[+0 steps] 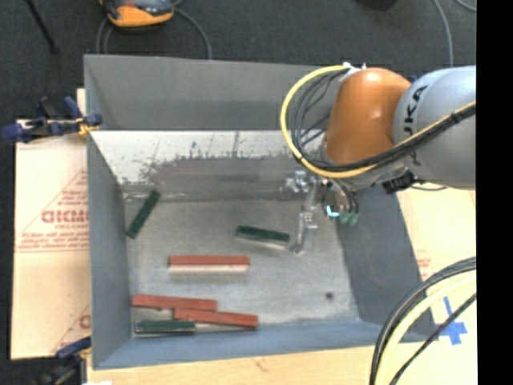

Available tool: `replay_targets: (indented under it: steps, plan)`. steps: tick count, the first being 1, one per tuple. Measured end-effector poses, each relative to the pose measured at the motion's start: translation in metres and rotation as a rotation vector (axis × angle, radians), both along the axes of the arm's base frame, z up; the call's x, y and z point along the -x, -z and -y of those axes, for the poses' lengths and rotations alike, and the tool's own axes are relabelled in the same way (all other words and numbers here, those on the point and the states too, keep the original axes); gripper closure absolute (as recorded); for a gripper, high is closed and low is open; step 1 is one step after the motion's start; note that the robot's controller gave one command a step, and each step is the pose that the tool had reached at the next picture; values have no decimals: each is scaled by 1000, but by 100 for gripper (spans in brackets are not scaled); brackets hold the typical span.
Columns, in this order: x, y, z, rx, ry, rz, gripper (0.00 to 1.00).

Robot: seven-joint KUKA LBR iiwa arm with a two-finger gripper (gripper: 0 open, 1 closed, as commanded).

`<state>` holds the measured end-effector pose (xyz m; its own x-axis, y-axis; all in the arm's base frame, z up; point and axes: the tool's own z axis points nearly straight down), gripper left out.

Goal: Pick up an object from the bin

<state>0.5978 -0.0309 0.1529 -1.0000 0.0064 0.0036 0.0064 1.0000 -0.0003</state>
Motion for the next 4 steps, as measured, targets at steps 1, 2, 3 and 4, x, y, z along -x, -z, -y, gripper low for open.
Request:
replay_targets:
  steps: [1,2,3,4]
  plan:
    - [-2,-5,0,1,0,8,0]
    - [-19,82,-18,-1,46,8,100]
    - [-19,82,-18,-1,45,8,100]
    - [-12,-91,3,2,31,16,100]
